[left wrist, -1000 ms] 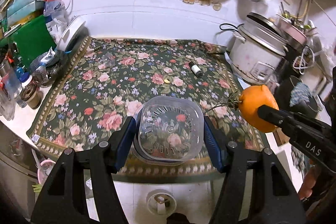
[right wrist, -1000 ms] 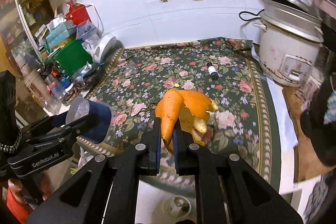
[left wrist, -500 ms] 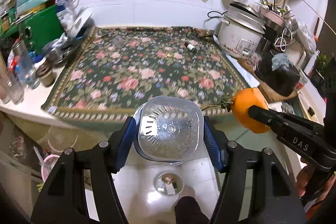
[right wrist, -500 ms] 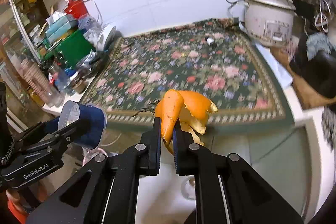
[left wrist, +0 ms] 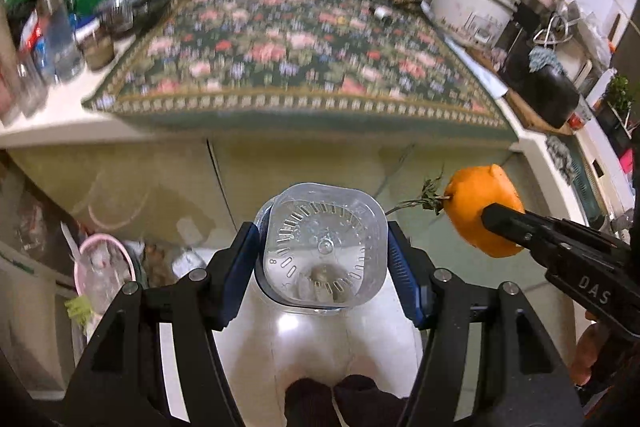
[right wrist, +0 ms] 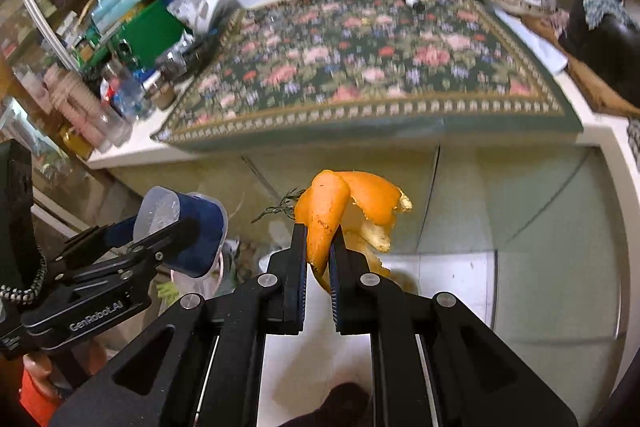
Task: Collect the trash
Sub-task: 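Carry the clear container and orange peel down over the floor bin, then open both tools to drop the container and peel into the bin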
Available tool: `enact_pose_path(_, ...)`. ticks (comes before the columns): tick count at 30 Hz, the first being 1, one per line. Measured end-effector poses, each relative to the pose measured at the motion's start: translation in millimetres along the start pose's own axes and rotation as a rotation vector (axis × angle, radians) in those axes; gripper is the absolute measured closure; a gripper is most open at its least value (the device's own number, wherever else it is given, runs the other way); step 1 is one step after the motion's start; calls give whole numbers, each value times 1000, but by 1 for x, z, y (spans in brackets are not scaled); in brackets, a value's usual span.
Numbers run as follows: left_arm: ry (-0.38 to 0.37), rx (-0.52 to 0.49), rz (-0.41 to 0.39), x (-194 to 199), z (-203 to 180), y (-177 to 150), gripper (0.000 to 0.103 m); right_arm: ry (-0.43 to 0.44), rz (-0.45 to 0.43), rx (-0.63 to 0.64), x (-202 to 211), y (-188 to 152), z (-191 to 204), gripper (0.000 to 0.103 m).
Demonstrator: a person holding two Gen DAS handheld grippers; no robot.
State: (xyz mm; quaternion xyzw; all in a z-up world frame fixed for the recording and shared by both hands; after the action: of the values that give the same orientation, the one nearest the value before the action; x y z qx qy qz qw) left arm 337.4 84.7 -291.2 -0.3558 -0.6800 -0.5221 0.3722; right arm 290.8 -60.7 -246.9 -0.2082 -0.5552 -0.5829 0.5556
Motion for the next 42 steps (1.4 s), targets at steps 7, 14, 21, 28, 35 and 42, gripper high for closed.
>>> enact_pose_path(7, 30, 23, 100, -75, 2, -31, 41, -4, 114, -30, -63, -36, -37, 94)
enact_pose_path(14, 32, 90, 153, -172, 7, -71, 41, -8, 204, -52, -150, -71, -97, 94)
enact_pose_path(21, 41, 147, 212, -269, 23, -121, 41, -53, 271, -44, -247, -105, -143, 94)
enact_pose_path(28, 57, 176, 261, -342, 42, -148, 41, 18, 350, -40, -324, -123, -150, 93)
enact_pose_path(35, 35, 164, 306, -380, 31, -159, 41, 27, 411, -43, -335, -124, -158, 80)
enact_pose_path(42, -36, 139, 356, -410, -2, -158, 41, -25, 358, -86, -314, -116, -188, 77)
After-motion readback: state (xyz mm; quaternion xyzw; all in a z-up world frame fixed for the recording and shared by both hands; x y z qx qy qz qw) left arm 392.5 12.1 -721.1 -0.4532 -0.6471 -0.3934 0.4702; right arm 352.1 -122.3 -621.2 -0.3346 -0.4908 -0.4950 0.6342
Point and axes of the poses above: each gripper's, at about its wrist camera, not at the fingertips, and x roughly against the way its jaws point, z to its left, y to its top, the point moved 8 cm from there along -x, roughly the way its jaws point, and after that the axes turned 7 degrees about z, right-handed, at the moved point
